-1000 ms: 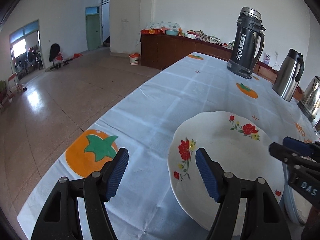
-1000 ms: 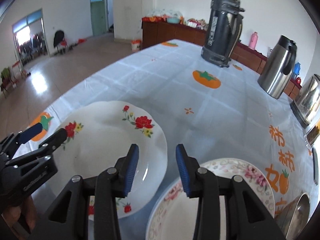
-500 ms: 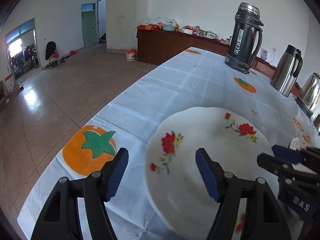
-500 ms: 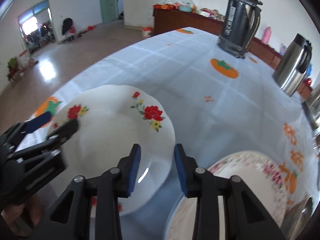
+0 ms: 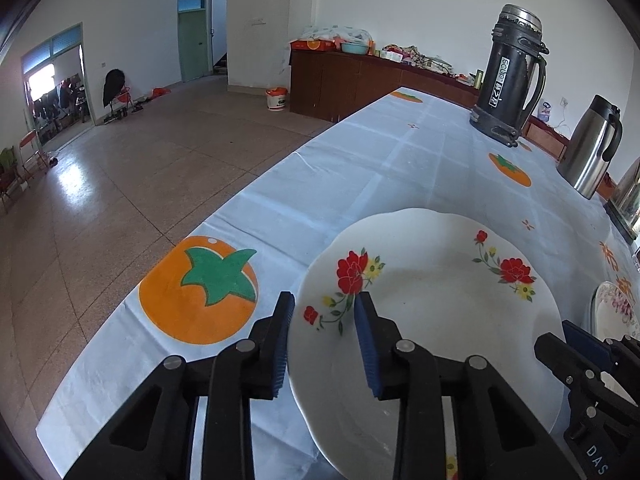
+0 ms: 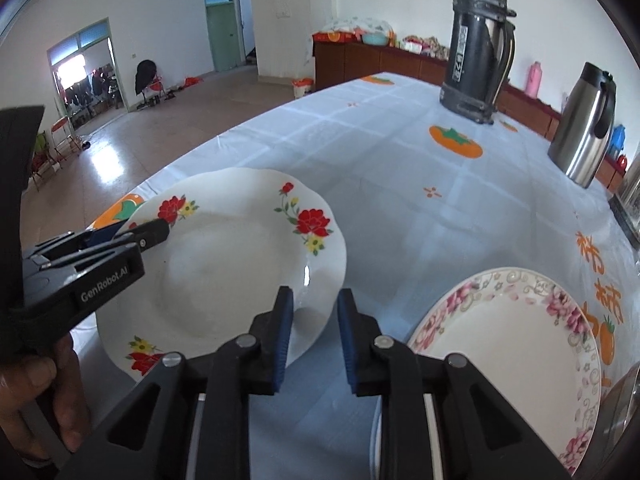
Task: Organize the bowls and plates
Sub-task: 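Close the left gripper on the red-flower plate rim and lift it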
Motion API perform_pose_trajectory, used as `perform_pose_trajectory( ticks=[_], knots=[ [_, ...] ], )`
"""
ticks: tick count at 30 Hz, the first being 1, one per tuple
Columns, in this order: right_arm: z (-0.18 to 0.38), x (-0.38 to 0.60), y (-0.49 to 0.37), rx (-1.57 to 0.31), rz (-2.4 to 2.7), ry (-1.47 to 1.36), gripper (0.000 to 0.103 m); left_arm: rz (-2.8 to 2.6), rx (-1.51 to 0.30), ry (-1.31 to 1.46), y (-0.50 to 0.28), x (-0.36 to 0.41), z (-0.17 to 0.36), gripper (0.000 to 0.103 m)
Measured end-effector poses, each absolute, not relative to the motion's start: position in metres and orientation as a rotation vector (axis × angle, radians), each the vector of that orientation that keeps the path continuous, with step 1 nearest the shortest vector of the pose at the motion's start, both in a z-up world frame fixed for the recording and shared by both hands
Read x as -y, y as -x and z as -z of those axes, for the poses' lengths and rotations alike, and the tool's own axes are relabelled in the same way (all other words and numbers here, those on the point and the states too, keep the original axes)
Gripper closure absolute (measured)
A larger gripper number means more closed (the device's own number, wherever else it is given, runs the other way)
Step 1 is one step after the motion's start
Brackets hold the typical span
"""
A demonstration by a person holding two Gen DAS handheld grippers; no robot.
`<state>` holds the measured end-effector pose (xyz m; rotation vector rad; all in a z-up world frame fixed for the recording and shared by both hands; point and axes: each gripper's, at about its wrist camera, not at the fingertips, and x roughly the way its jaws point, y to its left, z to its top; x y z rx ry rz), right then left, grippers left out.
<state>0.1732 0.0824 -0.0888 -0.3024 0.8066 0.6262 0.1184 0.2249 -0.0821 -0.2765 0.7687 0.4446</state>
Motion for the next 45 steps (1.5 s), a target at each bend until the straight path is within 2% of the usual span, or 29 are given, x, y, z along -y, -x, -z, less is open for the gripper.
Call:
perform_pose_trajectory(
  ticks=[17,45],
  knots=[
    [0.077,-0.071,-0.153,-0.724,-0.659,0.252,0.081,-0.495,-0.657,0.241,-0.098,-0.220,0.068,0.071],
    [0.046,-0.010,-0.137,-0.587,-0.596,0.142,0.084,-0.428,-0.546,0.239,-0.090,-0.169,0.029,0.074]
  ],
)
